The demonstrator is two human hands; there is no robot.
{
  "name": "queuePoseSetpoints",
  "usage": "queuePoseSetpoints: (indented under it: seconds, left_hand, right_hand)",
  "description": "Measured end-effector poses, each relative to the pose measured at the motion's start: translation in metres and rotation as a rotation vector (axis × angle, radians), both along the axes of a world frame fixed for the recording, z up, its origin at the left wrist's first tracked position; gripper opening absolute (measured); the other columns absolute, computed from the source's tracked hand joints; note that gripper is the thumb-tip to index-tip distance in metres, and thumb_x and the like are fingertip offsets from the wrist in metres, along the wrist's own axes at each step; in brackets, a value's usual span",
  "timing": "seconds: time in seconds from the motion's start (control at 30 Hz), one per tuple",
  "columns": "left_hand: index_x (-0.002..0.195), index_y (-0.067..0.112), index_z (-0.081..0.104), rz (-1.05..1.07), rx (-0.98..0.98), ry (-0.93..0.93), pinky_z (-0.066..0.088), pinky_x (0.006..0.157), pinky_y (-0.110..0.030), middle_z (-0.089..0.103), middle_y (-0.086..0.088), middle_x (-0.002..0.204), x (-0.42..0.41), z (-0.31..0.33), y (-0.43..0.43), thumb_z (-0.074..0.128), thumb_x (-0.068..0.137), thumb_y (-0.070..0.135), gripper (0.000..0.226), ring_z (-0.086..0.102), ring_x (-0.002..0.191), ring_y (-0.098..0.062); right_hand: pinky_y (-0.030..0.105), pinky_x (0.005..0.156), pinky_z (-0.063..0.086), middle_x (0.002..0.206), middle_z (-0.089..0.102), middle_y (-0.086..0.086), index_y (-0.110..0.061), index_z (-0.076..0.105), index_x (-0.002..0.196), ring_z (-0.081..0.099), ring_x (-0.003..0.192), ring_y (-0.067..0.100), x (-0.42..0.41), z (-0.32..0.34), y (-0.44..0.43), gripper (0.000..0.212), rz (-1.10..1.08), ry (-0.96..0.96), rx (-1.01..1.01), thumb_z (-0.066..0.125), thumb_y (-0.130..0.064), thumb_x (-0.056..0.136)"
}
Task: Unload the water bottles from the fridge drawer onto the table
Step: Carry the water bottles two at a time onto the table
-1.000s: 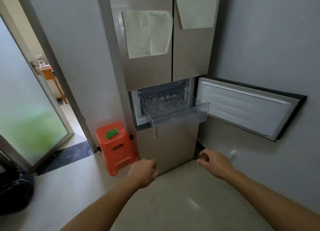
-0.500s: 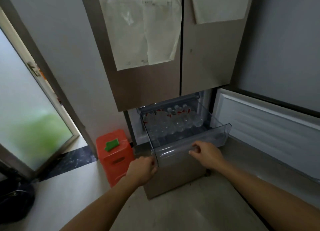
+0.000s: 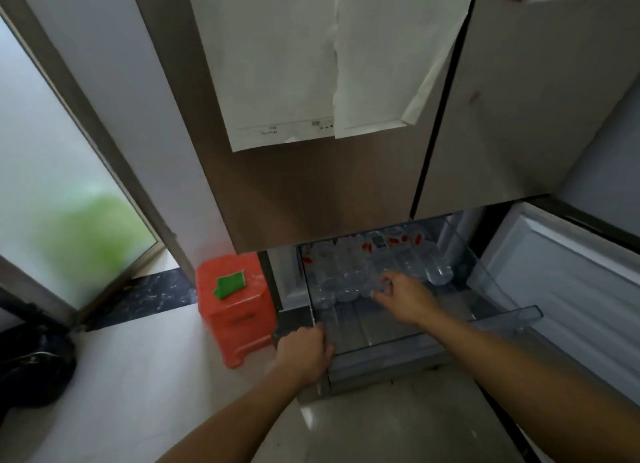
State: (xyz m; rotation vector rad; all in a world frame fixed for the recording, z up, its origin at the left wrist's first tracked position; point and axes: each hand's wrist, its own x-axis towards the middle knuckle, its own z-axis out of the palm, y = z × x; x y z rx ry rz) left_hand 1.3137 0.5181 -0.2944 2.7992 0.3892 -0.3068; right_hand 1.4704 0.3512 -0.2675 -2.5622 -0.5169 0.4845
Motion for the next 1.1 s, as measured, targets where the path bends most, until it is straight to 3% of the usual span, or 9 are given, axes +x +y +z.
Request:
queuePoseSetpoints:
  seconds: [0.27, 0.37, 0.47, 0.57, 0.67, 0.77, 0.9, 1.0, 1.1]
  left_hand:
    - [0.101, 0.014, 0.048, 0.269, -0.231, -0.070, 0.042, 0.070, -0.036, 0.067, -0.013, 0.092, 0.002, -0.024, -0.017, 0.041, 0.097, 0.036, 0.023, 0.062, 0.087, -0.033]
    - [0.091, 0.019, 0.043, 0.362, -0.271, -0.124, 0.037, 0.063, -0.037, 0.067, -0.010, 0.083, 0.000, -0.024, -0.022, 0.039, 0.096, 0.036, 0.019, 0.061, 0.080, -0.032]
    - [0.090, 0.018, 0.046, 0.335, -0.230, -0.162, 0.041, 0.064, -0.039, 0.068, -0.008, 0.081, 0.005, -0.020, -0.010, 0.037, 0.094, 0.039, 0.023, 0.061, 0.079, -0.032]
    - [0.093, 0.018, 0.049, 0.307, -0.163, -0.138, 0.039, 0.065, -0.037, 0.068, -0.009, 0.086, 0.007, -0.015, 0.001, 0.039, 0.096, 0.037, 0.021, 0.060, 0.084, -0.033]
    - [0.098, 0.019, 0.051, 0.302, -0.127, -0.118, 0.038, 0.067, -0.034, 0.068, -0.006, 0.097, 0.008, -0.022, 0.006, 0.041, 0.096, 0.036, 0.020, 0.060, 0.090, -0.030]
    - [0.104, 0.020, 0.050, 0.263, -0.057, -0.199, 0.039, 0.067, -0.031, 0.063, -0.002, 0.104, 0.001, 0.004, -0.069, 0.044, 0.095, 0.039, 0.022, 0.060, 0.092, -0.025]
    - [0.105, 0.023, 0.050, 0.456, -0.177, -0.319, 0.051, 0.074, -0.037, 0.064, 0.000, 0.093, 0.009, 0.004, -0.051, 0.043, 0.096, 0.045, 0.024, 0.061, 0.084, -0.022]
    - [0.103, 0.022, 0.052, 0.651, -0.462, -0.398, 0.056, 0.075, -0.044, 0.065, -0.006, 0.088, 0.015, 0.021, -0.039, 0.040, 0.096, 0.051, 0.033, 0.063, 0.075, -0.022]
    - [0.104, 0.018, 0.052, 0.782, -0.776, -0.414, 0.051, 0.055, -0.032, 0.061, -0.012, 0.082, 0.032, 0.043, -0.038, 0.039, 0.096, 0.052, 0.037, 0.059, 0.065, -0.022]
  right_hand:
    - [0.027, 0.080, 0.044, 0.127, 0.060, 0.014, -0.003, 0.052, 0.131, 0.060, 0.111, 0.031, 0.079, -0.046, 0.060, 0.072, -0.004, 0.206, 0.009, 0.063, -0.057, 0.084]
    - [0.037, 0.102, 0.044, 0.148, 0.042, 0.017, -0.004, 0.018, 0.151, 0.049, 0.127, 0.034, 0.100, -0.066, 0.075, 0.109, 0.017, 0.309, -0.008, 0.062, -0.070, 0.076]
    - [0.039, 0.108, 0.040, 0.156, 0.028, 0.016, -0.008, -0.008, 0.153, 0.041, 0.135, 0.036, 0.111, -0.062, 0.078, 0.119, -0.044, 0.264, 0.054, 0.065, -0.064, 0.078]
    - [0.035, 0.097, 0.049, 0.146, 0.046, 0.011, -0.010, 0.012, 0.153, 0.051, 0.125, 0.032, 0.119, -0.062, 0.069, 0.110, -0.115, 0.344, 0.094, 0.071, -0.059, 0.074]
    - [0.034, 0.072, 0.056, 0.119, 0.061, 0.006, -0.014, 0.055, 0.123, 0.059, 0.099, 0.022, 0.106, -0.054, 0.045, 0.060, -0.150, 0.595, 0.150, 0.072, -0.047, 0.076]
    - [0.032, 0.064, 0.054, 0.101, 0.064, 0.006, -0.017, 0.062, 0.102, 0.062, 0.084, 0.021, 0.073, 0.001, -0.057, 0.026, -0.143, 0.618, 0.289, 0.068, -0.034, 0.083]
    - [0.029, 0.061, 0.052, 0.098, 0.067, 0.009, -0.015, 0.061, 0.106, 0.064, 0.081, 0.021, 0.055, 0.021, -0.070, 0.027, 0.057, 0.795, 0.311, 0.063, -0.034, 0.087]
    - [0.028, 0.055, 0.049, 0.089, 0.068, 0.008, -0.012, 0.063, 0.102, 0.064, 0.070, 0.019, 0.047, 0.021, -0.078, 0.039, 0.145, 0.866, 0.337, 0.067, -0.031, 0.068]
    - [0.030, 0.059, 0.049, 0.086, 0.068, 0.010, -0.006, 0.065, 0.104, 0.064, 0.072, 0.020, 0.046, 0.026, -0.085, 0.049, 0.251, 0.952, 0.355, 0.069, -0.025, 0.059]
